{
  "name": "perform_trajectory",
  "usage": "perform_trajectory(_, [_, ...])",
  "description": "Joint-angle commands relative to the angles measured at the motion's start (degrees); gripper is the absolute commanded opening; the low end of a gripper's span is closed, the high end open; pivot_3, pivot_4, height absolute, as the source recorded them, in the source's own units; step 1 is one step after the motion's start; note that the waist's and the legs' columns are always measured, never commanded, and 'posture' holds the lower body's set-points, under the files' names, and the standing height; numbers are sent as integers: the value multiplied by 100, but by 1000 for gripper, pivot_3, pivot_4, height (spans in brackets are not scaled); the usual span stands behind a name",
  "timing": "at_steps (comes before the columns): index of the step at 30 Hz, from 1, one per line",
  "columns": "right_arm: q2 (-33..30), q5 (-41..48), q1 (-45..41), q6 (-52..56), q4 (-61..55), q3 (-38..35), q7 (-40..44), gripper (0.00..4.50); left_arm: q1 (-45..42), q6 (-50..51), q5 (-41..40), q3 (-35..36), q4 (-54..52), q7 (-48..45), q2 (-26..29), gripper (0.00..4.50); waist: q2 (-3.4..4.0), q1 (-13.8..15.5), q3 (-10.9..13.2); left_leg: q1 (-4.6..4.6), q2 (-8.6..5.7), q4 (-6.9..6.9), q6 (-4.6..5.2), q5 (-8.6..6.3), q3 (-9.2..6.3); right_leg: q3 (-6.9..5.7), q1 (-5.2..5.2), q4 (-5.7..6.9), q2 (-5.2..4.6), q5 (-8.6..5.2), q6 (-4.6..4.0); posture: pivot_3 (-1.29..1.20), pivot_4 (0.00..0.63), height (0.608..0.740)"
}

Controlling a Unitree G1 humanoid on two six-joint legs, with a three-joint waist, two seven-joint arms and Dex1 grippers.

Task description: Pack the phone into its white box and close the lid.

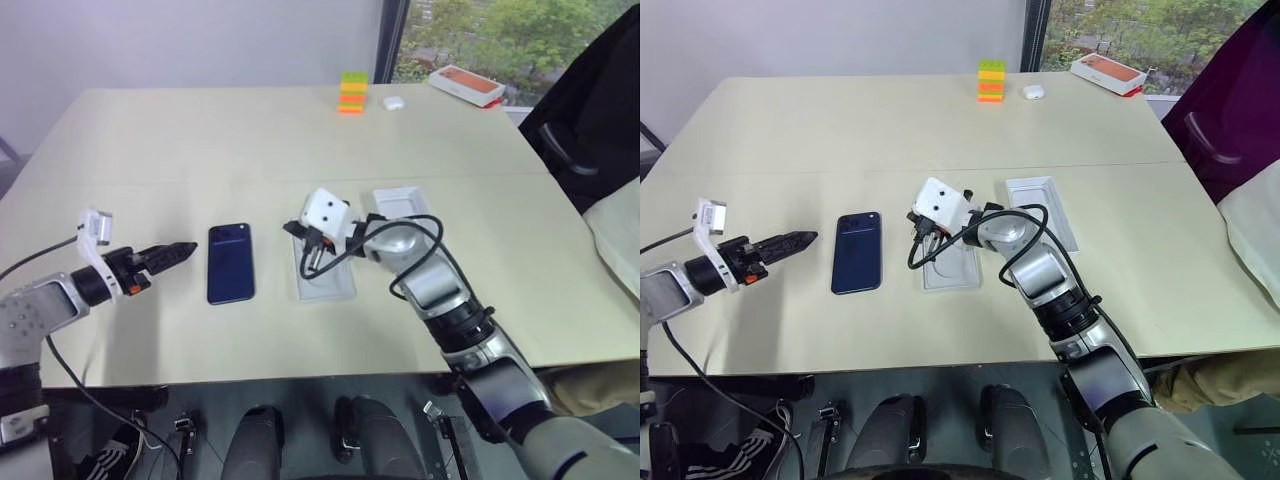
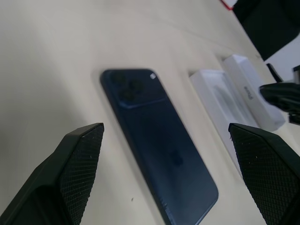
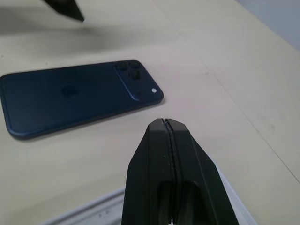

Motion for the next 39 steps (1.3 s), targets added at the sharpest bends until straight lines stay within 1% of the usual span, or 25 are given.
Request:
perform_trajectory(1, [120,-157,-54,-169,13,214,-56,0,-119,80,-142,227,-17,155,-72,3975,-1,0,0,0,0,0,0,0,-1,0,0,0,0,0,0,0,150,740])
perform_trajectory(2, [180,-204,-69,-195,57,276,-94,0,-118,32,-148,238,-48,150,-112,3708,-1,0,0,0,0,0,0,0,0,0,0,0,-1,0,0,0,150,740])
perform_trajectory(3, [234,-240,-87,-206,95,322,-129,0,-149,129,-212,287,-4,212,-145,3708,-1,0,0,0,0,0,0,0,1,0,0,0,-2,0,0,0,150,740])
perform_trajectory(5, [359,-268,-140,-178,168,363,-189,0,-108,-10,-92,199,-8,203,-148,3708,-1,0,0,0,0,0,0,0,0,1,0,0,-2,0,0,0,150,740])
perform_trajectory(7, [417,-379,-185,-169,283,462,-209,0,-126,120,-99,167,113,251,-138,3708,-1,-1,0,0,0,0,0,0,0,1,0,1,-1,1,0,0,150,740])
perform_trajectory(13, [597,-583,-217,-3,515,632,-292,0,-177,75,47,-4,269,350,-213,3708,-1,3,0,0,0,0,0,0,0,1,0,1,-3,1,-1,0,150,740])
perform_trajectory(17, [774,-528,-330,556,685,696,-79,0,-355,49,319,-344,564,449,-389,3708,-1,11,-1,0,-1,0,0,0,0,1,1,1,-3,1,-1,0,150,740])
perform_trajectory(20, [776,-686,-443,604,853,826,-29,0,-538,41,486,-462,807,557,-521,3708,-2,24,-1,2,-3,1,-1,0,-2,-1,3,5,-5,1,-1,0,150,740])
perform_trajectory(22, [768,-770,-508,604,1021,884,-49,0,-570,44,542,-576,830,453,-550,3708,-2,23,-2,3,-5,1,0,0,-2,-1,5,5,-7,1,0,0,150,740])
perform_trajectory(24, [829,-733,-551,725,1143,828,-35,0,-631,145,520,-571,882,453,-594,3708,-2,23,-2,3,-5,1,0,0,-2,-1,5,5,-8,1,0,0,150,740])
perform_trajectory(28, [797,-983,-651,577,1350,997,-78,0,-729,164,668,-708,1049,427,-623,3708,0,21,-2,5,-5,1,-1,0,-2,-1,5,5,-8,1,0,0,150,740])
perform_trajectory(30, [853,-1014,-684,558,1392,1022,-65,0,-704,314,590,-807,911,279,-620,3708,-1,20,-3,6,-5,1,-1,0,-2,-1,7,6,-8,1,0,0,150,740])
perform_trajectory(35, [1055,-1058,-736,571,1534,990,-176,0,-735,819,542,-1037,690,327,-696,3708,-1,15,-4,6,-5,1,-1,0,-1,-1,8,5,-10,1,1,0,150,740])
perform_trajectory(39, [1141,-1074,-762,658,1617,947,-232,0,-742,1034,483,-1031,531,407,-854,3708,-1,25,-4,7,-7,1,-1,0,-2,-1,10,5,-14,0,2,0,150,740])
